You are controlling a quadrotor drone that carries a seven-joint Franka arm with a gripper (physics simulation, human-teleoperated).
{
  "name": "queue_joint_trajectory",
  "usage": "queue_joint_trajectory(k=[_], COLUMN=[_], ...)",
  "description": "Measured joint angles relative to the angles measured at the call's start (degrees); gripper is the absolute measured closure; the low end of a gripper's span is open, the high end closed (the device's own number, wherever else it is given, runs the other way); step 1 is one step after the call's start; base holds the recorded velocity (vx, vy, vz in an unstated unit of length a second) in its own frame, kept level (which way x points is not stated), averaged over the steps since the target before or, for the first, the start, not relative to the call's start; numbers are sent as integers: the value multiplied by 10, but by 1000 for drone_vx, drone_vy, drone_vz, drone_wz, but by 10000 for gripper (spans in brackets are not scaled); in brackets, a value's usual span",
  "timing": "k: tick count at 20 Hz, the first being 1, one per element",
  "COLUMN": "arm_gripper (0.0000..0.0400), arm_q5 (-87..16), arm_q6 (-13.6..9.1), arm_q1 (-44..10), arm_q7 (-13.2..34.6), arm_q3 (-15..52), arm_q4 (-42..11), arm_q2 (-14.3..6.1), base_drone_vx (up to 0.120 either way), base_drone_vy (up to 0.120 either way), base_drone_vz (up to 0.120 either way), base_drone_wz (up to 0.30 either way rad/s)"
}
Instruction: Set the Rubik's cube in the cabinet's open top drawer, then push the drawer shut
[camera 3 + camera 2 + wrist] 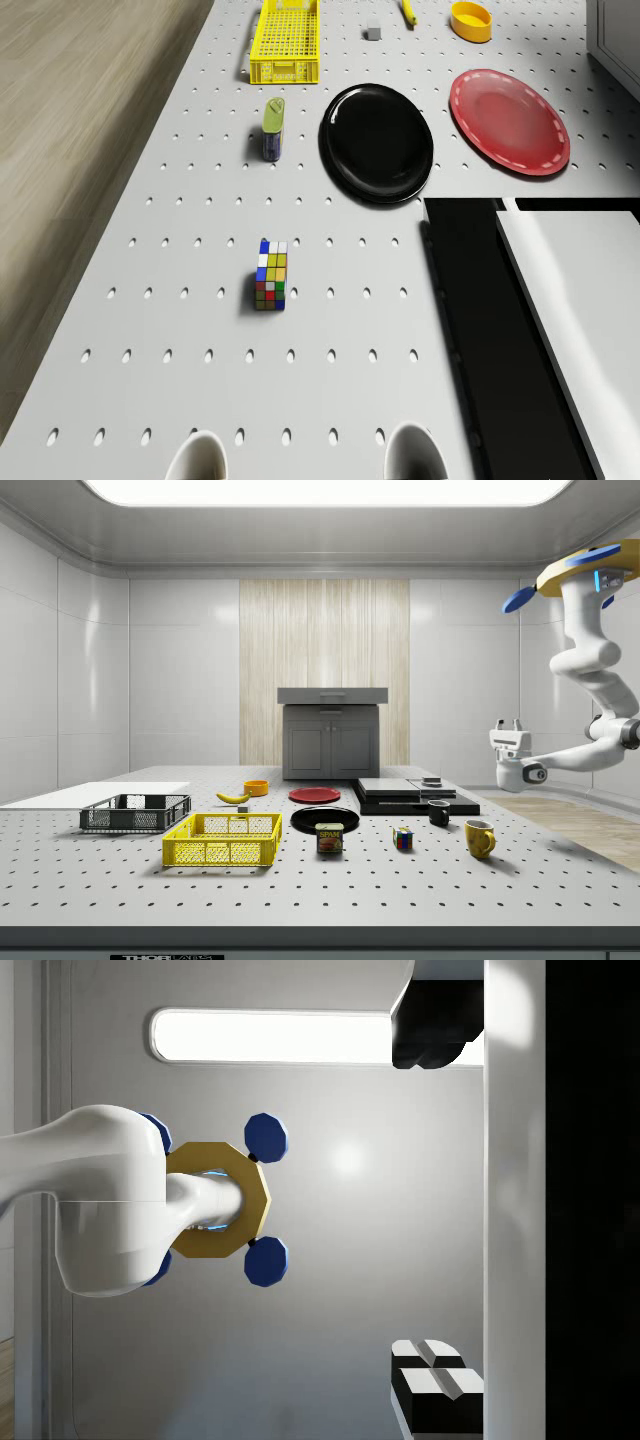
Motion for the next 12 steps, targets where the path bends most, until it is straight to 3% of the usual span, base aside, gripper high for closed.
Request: queue_joint_trajectory(k=[12], arm_gripper=[0], arm_q5=[-1], arm_q6=[5], arm_q1=[-1], arm_q7=[0], arm_q3=[1], arm_q4=[-3], arm_q2=[-3], base_drone_vx=[120], base_drone_vy=[120], base_drone_vz=[0], base_drone_wz=[0])
